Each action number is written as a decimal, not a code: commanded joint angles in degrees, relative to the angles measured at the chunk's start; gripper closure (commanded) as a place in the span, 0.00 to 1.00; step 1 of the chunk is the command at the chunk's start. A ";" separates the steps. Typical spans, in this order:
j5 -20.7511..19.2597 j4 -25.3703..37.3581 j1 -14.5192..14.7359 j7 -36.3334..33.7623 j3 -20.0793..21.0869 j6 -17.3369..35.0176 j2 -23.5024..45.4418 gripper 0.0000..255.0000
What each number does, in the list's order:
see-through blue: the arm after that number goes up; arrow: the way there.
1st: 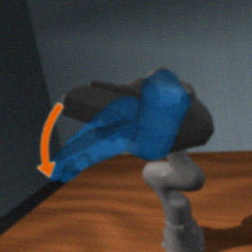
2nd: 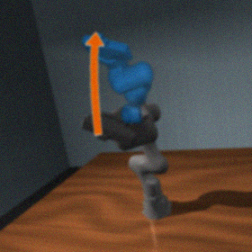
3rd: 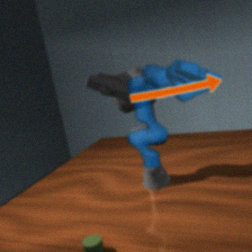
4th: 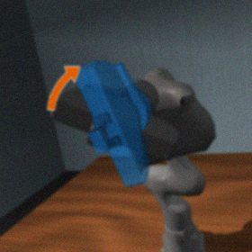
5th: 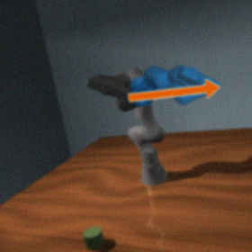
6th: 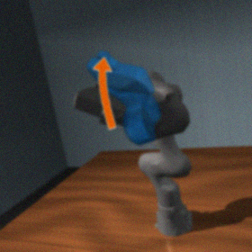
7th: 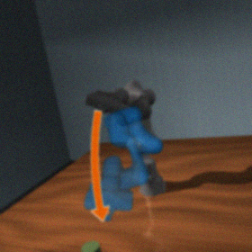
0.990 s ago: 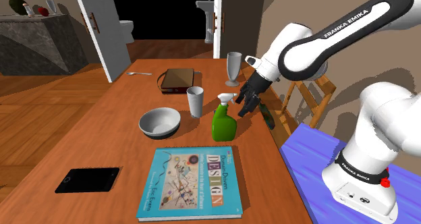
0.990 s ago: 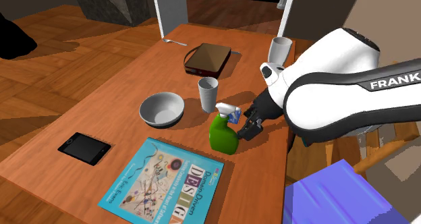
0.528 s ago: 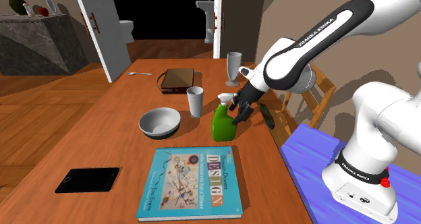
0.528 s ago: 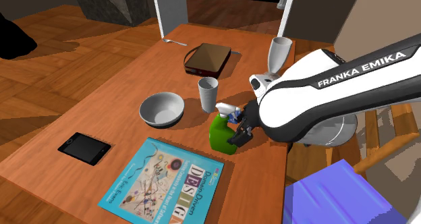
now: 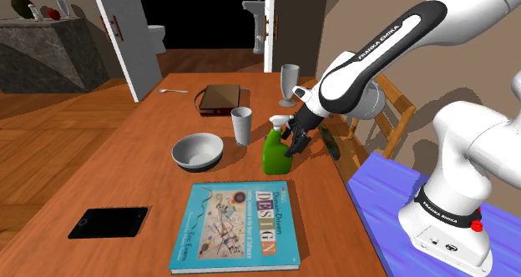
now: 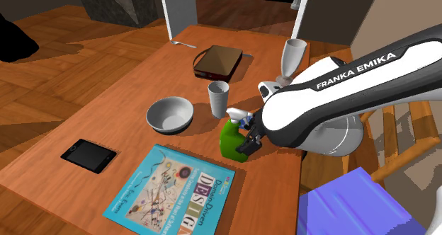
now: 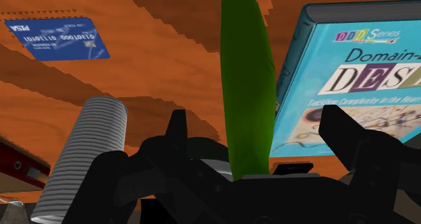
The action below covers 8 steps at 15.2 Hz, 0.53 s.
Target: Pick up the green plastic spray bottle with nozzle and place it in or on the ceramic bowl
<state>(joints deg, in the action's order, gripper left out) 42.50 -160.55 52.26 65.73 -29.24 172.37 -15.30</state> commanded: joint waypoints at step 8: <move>-0.04 0.01 -0.04 -0.04 0.03 -0.02 0.00 1.00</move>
<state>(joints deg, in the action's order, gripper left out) 42.46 -160.52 52.22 65.69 -29.22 172.38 -15.30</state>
